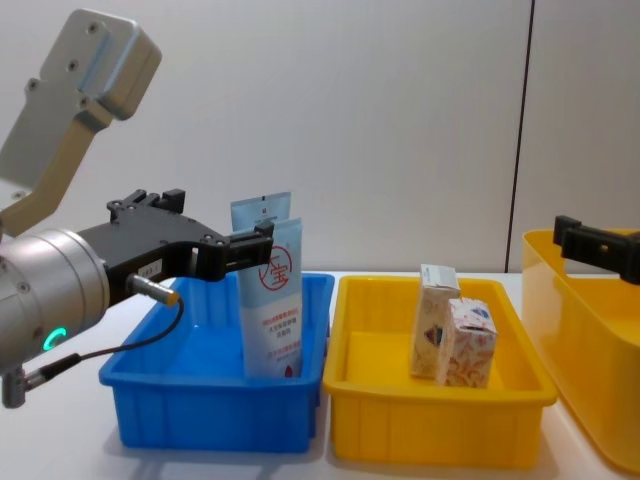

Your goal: Bimanual collaborative sorting of washing and personal care products

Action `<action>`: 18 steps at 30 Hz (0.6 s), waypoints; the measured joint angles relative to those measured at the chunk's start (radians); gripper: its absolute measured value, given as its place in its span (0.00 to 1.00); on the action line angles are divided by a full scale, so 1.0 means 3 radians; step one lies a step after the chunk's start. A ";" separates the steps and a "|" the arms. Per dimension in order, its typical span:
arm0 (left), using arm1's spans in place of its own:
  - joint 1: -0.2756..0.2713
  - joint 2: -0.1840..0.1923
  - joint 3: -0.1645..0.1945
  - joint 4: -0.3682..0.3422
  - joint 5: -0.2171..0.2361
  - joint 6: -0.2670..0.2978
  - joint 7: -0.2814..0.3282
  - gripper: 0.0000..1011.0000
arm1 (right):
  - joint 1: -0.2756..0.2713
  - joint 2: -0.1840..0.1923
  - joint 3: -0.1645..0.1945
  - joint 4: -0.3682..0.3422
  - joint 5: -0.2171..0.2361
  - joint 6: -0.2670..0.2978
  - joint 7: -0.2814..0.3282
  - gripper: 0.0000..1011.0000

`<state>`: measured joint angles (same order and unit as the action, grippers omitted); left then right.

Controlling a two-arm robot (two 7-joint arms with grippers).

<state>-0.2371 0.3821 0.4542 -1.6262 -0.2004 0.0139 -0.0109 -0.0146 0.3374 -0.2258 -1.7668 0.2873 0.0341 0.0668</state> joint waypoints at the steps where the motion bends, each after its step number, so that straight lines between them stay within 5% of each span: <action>1: 0.0000 0.0000 0.0000 0.0000 0.0000 0.0000 0.0000 0.99 | 0.0000 0.0000 0.0000 0.0000 0.0000 0.0000 0.0000 0.99; 18: 0.0000 0.0000 0.0000 0.0000 0.0000 0.0000 0.0000 0.99 | 0.0000 0.0000 0.0000 0.0000 0.0000 0.0000 0.0000 0.99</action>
<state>-0.2372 0.3821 0.4542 -1.6262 -0.2004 0.0138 -0.0109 -0.0147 0.3375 -0.2258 -1.7668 0.2874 0.0341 0.0667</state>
